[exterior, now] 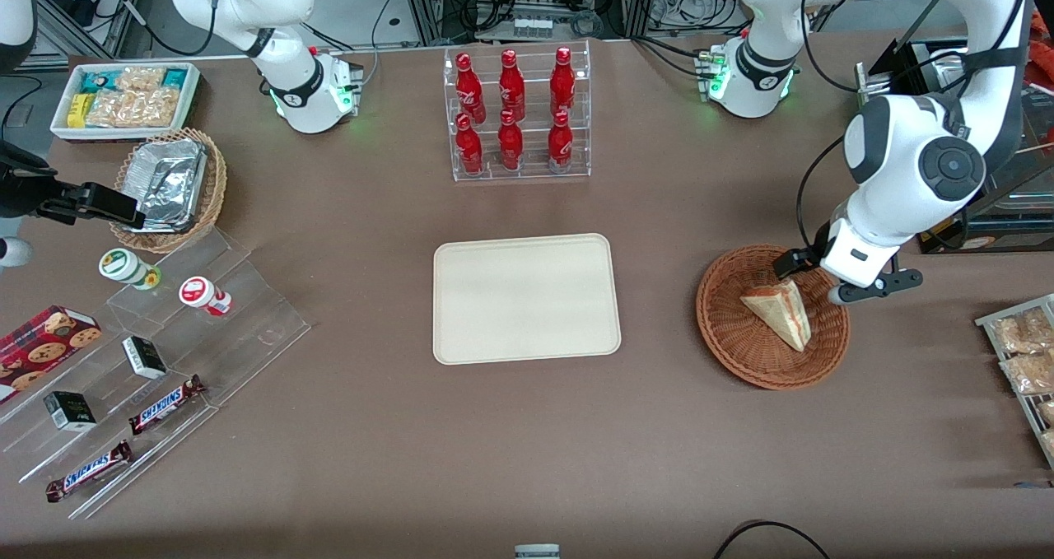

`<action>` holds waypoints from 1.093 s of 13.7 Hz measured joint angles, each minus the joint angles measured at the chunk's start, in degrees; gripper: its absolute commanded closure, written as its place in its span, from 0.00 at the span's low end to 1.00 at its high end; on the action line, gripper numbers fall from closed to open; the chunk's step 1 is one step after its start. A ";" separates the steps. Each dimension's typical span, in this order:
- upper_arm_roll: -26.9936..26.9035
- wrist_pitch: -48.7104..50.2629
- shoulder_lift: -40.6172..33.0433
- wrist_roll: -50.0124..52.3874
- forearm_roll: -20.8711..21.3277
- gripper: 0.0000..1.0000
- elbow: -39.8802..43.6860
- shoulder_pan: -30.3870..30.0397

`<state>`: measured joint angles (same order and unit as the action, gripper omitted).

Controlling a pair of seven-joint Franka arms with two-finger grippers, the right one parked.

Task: Place sandwich from basket to tray
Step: 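Lower the open left gripper around the sandwich's upright edge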

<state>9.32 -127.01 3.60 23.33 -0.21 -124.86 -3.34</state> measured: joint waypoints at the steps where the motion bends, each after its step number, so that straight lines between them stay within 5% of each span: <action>1: 0.00 -1.23 0.45 4.44 -0.01 0.00 -0.35 0.00; 9: 0.06 -5.21 3.75 22.50 -0.10 0.00 -0.57 0.01; 15: 0.18 -6.41 6.76 24.54 -0.10 0.00 -0.57 0.02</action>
<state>9.51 -133.43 10.36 47.87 -0.31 -125.43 -3.32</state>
